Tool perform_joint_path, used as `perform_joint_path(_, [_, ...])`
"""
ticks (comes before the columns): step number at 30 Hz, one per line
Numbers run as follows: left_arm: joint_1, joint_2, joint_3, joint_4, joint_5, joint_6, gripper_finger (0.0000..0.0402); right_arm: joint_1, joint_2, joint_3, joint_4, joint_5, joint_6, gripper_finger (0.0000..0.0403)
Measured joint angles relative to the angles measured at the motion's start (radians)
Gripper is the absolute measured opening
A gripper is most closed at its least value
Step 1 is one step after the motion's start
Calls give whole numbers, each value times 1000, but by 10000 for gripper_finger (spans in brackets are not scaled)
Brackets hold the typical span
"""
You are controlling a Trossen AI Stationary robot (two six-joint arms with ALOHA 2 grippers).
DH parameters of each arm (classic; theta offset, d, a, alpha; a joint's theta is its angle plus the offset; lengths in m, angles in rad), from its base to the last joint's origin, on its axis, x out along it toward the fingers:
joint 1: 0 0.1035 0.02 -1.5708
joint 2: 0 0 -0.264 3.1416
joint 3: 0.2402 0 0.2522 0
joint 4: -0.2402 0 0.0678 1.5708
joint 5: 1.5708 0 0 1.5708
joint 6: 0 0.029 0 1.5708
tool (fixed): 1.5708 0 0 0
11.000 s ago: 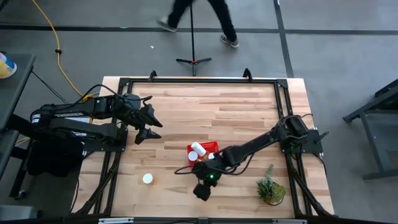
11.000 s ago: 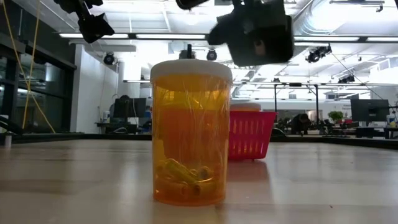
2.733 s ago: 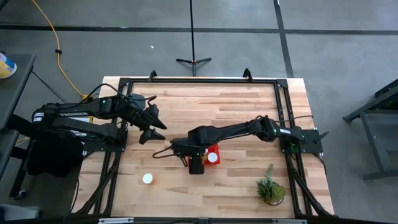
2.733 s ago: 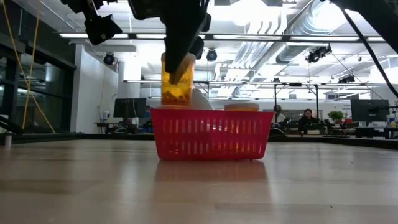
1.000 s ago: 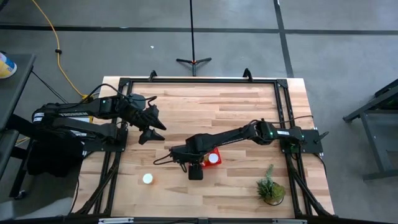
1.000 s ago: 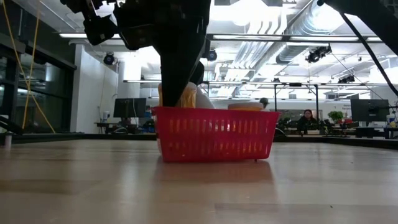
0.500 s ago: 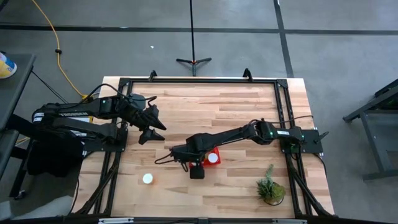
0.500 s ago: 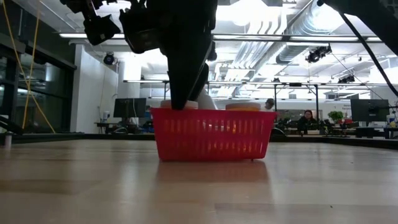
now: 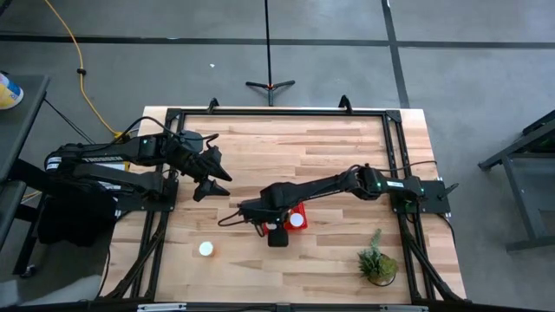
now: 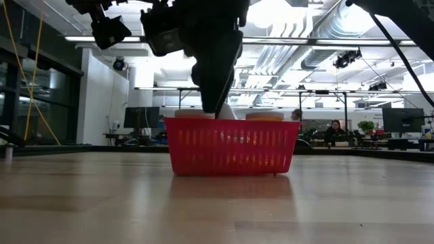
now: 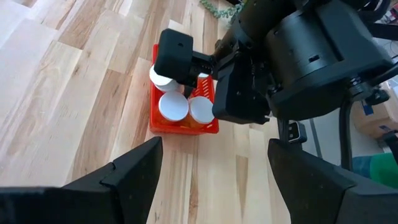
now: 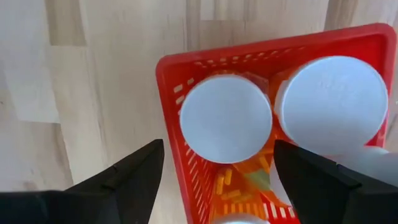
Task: Pick and place pill bottles into a basket
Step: Put the orange pill bottle into the red basket
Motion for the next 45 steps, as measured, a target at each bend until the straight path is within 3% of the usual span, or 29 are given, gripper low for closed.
perform_joint_path(27, [0, 0, 0, 8, 0, 0, 326, -25, -22, 51, -106, -30, -19, 294])
perform_joint_path(32, [0, 0, 0, 10, 0, 0, 326, -43, -31, 52, -31, -132, 1, 294])
perform_joint_path(45, [0, 0, 0, 10, -6, 0, 326, -60, -42, 52, 212, -229, 1, 294])
